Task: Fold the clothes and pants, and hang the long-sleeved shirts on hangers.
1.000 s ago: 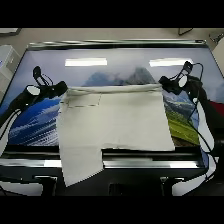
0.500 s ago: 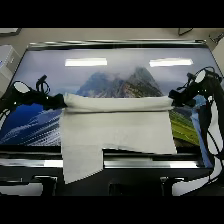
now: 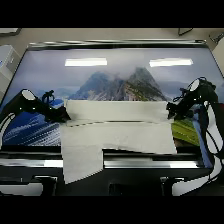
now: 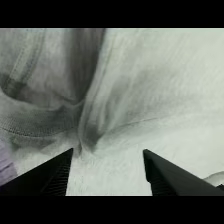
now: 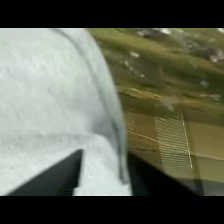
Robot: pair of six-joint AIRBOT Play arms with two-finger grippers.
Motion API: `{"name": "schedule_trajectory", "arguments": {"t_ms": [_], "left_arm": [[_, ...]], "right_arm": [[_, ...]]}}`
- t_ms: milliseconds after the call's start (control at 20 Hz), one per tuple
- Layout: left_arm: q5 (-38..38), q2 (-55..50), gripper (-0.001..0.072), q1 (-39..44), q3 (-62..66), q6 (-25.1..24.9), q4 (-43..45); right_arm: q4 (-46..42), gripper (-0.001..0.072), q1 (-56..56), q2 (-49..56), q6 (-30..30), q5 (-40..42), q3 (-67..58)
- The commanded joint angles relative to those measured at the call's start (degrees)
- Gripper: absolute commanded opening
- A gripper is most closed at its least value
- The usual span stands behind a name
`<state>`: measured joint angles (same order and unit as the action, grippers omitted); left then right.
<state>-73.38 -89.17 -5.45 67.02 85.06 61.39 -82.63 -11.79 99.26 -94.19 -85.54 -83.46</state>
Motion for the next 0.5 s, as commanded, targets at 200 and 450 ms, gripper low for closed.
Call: {"name": "schedule_trajectory", "arguments": {"t_ms": [200, 450], "left_arm": [[-17.0, 4.85, 0.0538, -8.9, 6.08, -2.6, 5.9], [-11.87, 18.45, 0.0527, -9.79, -21.68, -7.72, 7.8]], "right_arm": [[0.74, 0.0578, -10.93, -6.78, 2.05, -11.87, -0.61], [0.55, 0.0578, -13.66, -14.43, 3.8, -8.04, 14.43]]}}
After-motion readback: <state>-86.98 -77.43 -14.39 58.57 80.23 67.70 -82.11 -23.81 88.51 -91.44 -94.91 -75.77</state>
